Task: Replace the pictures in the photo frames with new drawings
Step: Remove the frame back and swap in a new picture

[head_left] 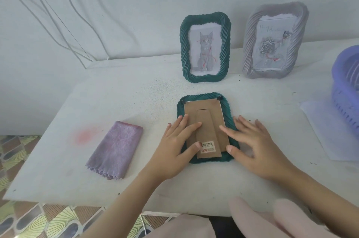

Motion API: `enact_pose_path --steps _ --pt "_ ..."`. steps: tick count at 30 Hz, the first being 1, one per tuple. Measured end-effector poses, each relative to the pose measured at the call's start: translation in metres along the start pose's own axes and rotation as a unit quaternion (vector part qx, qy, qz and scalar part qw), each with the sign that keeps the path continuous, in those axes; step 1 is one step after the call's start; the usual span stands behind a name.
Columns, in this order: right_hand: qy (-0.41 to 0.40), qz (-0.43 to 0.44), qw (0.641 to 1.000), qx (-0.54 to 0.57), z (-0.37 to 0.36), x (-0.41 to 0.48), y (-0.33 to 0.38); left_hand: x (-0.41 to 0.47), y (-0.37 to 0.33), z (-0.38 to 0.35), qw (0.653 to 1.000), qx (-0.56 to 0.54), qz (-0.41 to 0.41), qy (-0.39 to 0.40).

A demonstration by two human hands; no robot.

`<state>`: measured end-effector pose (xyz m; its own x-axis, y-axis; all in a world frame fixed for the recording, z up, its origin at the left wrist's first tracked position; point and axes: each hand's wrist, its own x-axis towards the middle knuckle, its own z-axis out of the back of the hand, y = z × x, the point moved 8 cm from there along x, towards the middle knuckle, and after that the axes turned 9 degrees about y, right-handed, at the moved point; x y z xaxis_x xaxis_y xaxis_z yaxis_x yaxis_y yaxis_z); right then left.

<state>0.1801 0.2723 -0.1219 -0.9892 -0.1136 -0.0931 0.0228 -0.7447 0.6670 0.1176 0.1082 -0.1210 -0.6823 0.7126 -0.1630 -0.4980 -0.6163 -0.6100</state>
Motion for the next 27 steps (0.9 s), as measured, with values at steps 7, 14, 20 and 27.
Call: enact_pose_path --steps 7,14,20,27 --pt "-0.091 0.011 0.895 0.437 0.026 0.000 0.018 0.003 -0.034 0.025 0.994 0.053 0.020 -0.095" --pt "-0.053 0.044 0.856 0.513 0.030 0.013 0.033 0.008 -0.071 0.063 0.985 0.037 0.105 -0.134" --pt "-0.088 0.012 0.861 0.502 0.026 0.016 0.019 0.003 -0.061 0.088 0.984 -0.033 0.129 -0.117" --pt "-0.086 -0.035 0.884 0.459 0.008 0.015 0.004 -0.006 -0.013 0.107 0.942 -0.270 0.127 -0.152"
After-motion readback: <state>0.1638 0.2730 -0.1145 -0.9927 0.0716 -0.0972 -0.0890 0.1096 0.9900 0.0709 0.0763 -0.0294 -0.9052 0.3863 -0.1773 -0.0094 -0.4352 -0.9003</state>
